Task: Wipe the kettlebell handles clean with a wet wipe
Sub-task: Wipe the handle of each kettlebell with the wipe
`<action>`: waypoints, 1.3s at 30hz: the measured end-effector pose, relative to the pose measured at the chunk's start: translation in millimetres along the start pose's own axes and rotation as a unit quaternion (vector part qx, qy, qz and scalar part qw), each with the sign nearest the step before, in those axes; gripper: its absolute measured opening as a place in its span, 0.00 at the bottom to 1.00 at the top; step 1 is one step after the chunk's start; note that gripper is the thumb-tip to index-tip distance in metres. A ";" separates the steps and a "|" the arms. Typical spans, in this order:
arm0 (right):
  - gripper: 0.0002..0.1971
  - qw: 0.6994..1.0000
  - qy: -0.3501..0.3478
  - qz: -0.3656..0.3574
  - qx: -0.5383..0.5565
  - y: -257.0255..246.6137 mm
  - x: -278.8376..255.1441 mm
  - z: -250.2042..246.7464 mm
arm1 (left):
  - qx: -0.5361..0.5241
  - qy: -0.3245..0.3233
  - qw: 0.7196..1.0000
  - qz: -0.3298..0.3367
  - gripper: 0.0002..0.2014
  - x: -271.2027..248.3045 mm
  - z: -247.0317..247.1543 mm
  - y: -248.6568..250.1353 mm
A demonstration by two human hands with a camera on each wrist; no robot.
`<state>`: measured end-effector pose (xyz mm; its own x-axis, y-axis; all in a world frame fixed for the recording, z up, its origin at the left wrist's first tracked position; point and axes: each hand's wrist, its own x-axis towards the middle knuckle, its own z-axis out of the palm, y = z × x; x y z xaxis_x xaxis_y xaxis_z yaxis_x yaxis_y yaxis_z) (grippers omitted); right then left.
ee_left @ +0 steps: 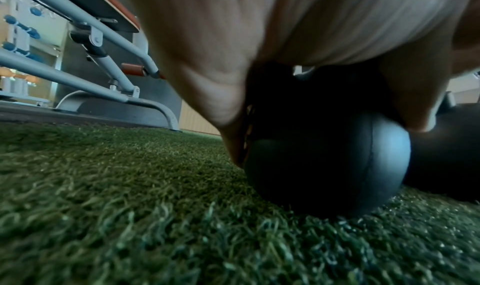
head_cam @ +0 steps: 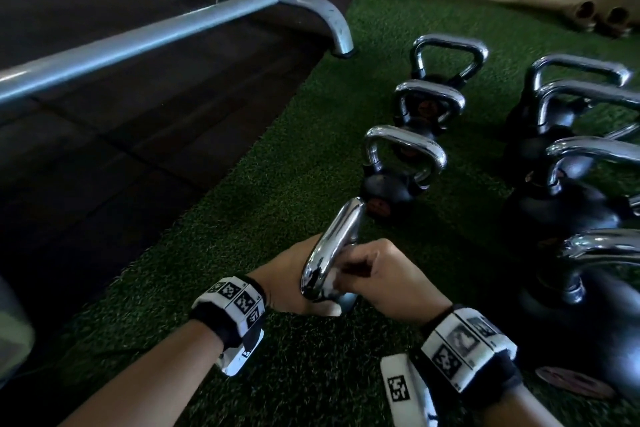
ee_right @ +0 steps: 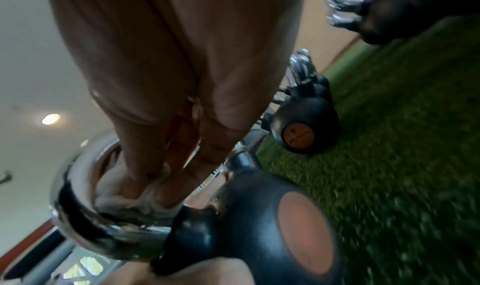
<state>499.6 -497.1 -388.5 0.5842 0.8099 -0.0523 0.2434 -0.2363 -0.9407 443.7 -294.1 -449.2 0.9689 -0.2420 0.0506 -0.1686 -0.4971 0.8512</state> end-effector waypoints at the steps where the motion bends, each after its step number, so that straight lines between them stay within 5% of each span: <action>1: 0.09 1.000 -0.002 0.004 0.028 -0.3 -2.3 2.2 | -0.004 0.005 1.000 0.001 0.47 -1.5 0.2 0.7; 6: 0.08 1.000 0.017 0.016 -0.016 2.7 3.1 4.1 | -0.014 0.009 1.000 0.000 0.43 -3.0 0.7 1.9; 10: 0.05 0.983 0.039 0.046 0.172 3.9 -3.9 15.1 | -0.031 0.016 0.999 -0.012 0.44 -2.1 2.8 -1.9; 14: 0.08 0.887 0.093 0.082 0.444 4.7 -4.2 29.1 | -0.011 0.008 1.000 -0.023 0.41 -2.7 6.6 -0.9; 18: 0.12 0.830 0.144 0.060 0.535 5.7 0.9 35.6 | -0.017 -0.010 1.000 -0.015 0.33 2.0 6.1 4.1; 23: 0.15 0.854 0.220 0.062 0.468 4.5 -0.5 38.9 | -0.014 0.011 0.999 0.029 0.51 1.0 2.7 17.8; 27: 0.12 0.855 0.324 0.044 0.403 0.6 6.5 31.3 | -0.041 0.013 0.999 0.008 0.48 2.1 5.3 11.4; 33: 0.15 0.907 0.329 0.027 0.260 -6.1 1.4 24.5 | -0.039 0.041 0.998 -0.028 0.51 -5.3 9.4 2.5; 39: 0.13 0.904 0.421 0.055 0.056 -9.0 20.7 7.1 | -0.038 0.072 0.997 -0.011 0.48 -8.2 15.1 1.8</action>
<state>503.9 -474.4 -383.5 0.9936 0.0773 0.0821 0.0959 -0.1974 -0.9756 432.6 -305.6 -455.9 0.9890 -0.1078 0.1010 -0.1382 -0.4342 0.8901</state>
